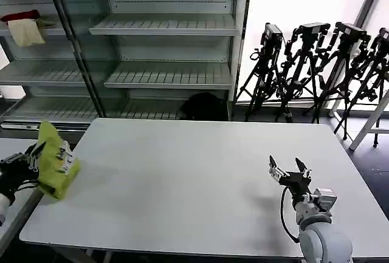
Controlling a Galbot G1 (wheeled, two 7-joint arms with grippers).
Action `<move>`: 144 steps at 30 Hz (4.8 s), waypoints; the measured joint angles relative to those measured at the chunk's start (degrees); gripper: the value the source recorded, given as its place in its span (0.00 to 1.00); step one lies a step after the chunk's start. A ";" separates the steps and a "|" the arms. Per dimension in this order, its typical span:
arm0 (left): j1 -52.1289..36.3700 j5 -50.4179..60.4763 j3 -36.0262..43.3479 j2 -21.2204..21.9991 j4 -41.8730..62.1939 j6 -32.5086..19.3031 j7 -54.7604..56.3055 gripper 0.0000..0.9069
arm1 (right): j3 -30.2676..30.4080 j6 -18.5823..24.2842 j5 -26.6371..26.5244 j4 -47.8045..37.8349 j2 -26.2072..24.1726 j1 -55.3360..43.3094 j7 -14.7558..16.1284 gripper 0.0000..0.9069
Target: Fold and organize the clothes.
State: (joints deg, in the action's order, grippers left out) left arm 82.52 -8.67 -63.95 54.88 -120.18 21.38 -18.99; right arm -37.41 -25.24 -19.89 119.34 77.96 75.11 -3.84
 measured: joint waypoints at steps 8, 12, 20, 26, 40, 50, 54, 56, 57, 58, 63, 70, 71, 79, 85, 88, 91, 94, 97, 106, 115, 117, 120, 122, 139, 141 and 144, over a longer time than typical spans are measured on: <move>2.69 14.21 9.55 3.62 -2.25 -3.13 -0.50 0.00 | -0.87 2.00 0.46 -1.73 -0.28 1.05 -0.20 1.00; 2.85 21.28 17.18 8.33 -1.87 -4.14 0.21 0.01 | -1.36 2.28 0.43 -2.16 -0.57 1.17 -0.43 1.00; 0.35 24.25 30.12 13.67 -3.86 -2.19 2.93 0.02 | -0.93 2.00 0.97 -2.01 -0.15 0.75 -0.74 1.00; -2.04 19.75 37.48 16.08 -4.73 1.12 6.14 0.08 | -0.16 0.93 1.71 -1.38 0.36 0.08 -0.69 1.00; -7.16 13.44 51.55 21.04 -2.87 6.24 12.61 1.00 | 2.58 -1.87 2.71 1.12 1.90 0.06 1.77 1.00; -8.95 8.94 54.79 21.65 -4.86 8.04 14.42 1.00 | 6.94 -5.40 -1.18 3.48 2.13 1.38 3.24 1.00; -8.64 7.54 52.86 21.00 -5.85 8.00 14.63 1.00 | 10.88 -6.28 -5.48 3.64 1.51 1.38 1.60 1.00; -8.32 6.92 51.04 20.49 -6.07 7.84 14.60 1.00 | 13.28 -6.64 -8.07 3.60 1.48 1.01 -0.01 1.00; -8.11 6.55 50.08 20.26 -6.19 7.77 14.55 1.00 | 14.39 -6.77 -9.20 3.47 1.56 0.79 -0.78 1.00; -7.93 6.18 49.05 20.03 -6.28 7.71 14.58 1.00 | 15.48 -6.90 -10.36 3.23 1.72 0.55 -1.62 1.00; -6.62 4.06 43.69 19.28 -6.45 7.27 14.95 1.00 | 20.83 -7.46 -15.32 1.77 3.01 -0.78 -6.10 1.00; -5.84 2.41 38.90 19.43 -6.18 6.84 15.36 1.00 | 25.62 -7.88 -19.36 -0.61 4.41 -1.44 -11.05 0.47; -5.79 2.19 38.49 19.41 -6.16 6.86 15.46 1.00 | 26.04 -7.91 -19.83 -0.85 4.56 -1.55 -11.66 0.41; -5.06 0.73 36.45 19.88 -6.36 6.95 16.07 1.00 | 28.50 -8.15 -21.94 -2.15 4.95 -1.74 -14.47 0.19; -4.62 -0.05 35.64 20.33 -7.23 7.16 16.70 1.00 | 30.06 -8.29 -22.42 -3.37 6.12 -2.67 -16.00 0.06; -4.15 -0.35 35.28 20.52 -7.68 7.16 16.99 1.00 | 30.55 -8.32 -22.47 -4.00 6.71 -3.04 -16.46 0.00; -3.69 -0.43 34.99 20.64 -8.00 7.13 17.33 1.00 | 30.60 -8.32 -22.47 -4.37 6.83 -3.13 -16.51 0.00; -3.32 -0.47 34.83 20.77 -8.13 7.02 17.68 1.00 | 30.50 -8.31 -22.51 -4.38 6.84 -3.11 -16.41 0.00; -3.17 -0.48 34.83 20.95 -8.16 6.95 17.91 1.00 | 30.26 -8.29 -22.70 -4.28 6.84 -3.07 -16.43 0.00; -2.95 -0.15 35.03 21.01 -8.27 6.19 17.77 1.00 | 26.87 -8.35 -24.07 -1.62 5.14 -2.89 -16.20 0.00; -3.11 0.29 36.03 21.70 -7.27 5.78 17.71 1.00 | 20.85 -8.38 -25.73 0.59 0.70 -2.15 -14.76 0.00; -3.14 0.41 36.22 21.81 -7.13 5.72 17.72 1.00 | 19.69 -8.37 -25.77 0.70 -0.20 -1.74 -14.38 0.00; -3.17 0.56 36.37 21.89 -7.05 5.70 17.72 1.00 | 18.66 -8.37 -25.69 1.21 -1.32 -1.10 -13.73 0.00; -3.18 0.61 36.38 21.90 -7.03 5.70 17.73 1.00 | 18.24 -8.37 -25.50 1.41 -1.69 -0.85 -13.37 1.00; -3.69 0.23 36.12 21.78 -7.26 5.71 16.76 1.00 | 14.10 -8.08 -19.35 3.33 -2.69 0.76 -8.85 1.00; -3.91 0.02 35.90 21.66 -7.02 5.64 16.82 1.00 | 12.37 -7.90 -16.54 3.15 -2.51 0.48 -7.82 1.00; -4.14 -0.45 35.44 21.56 -6.63 5.31 16.96 1.00 | 9.14 -7.28 -11.33 1.99 -3.02 -0.26 -6.07 1.00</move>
State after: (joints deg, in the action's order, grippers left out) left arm 78.38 -9.11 -28.51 76.44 -126.81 26.68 -2.03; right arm -28.27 -32.52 -31.21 121.33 74.94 74.85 -9.91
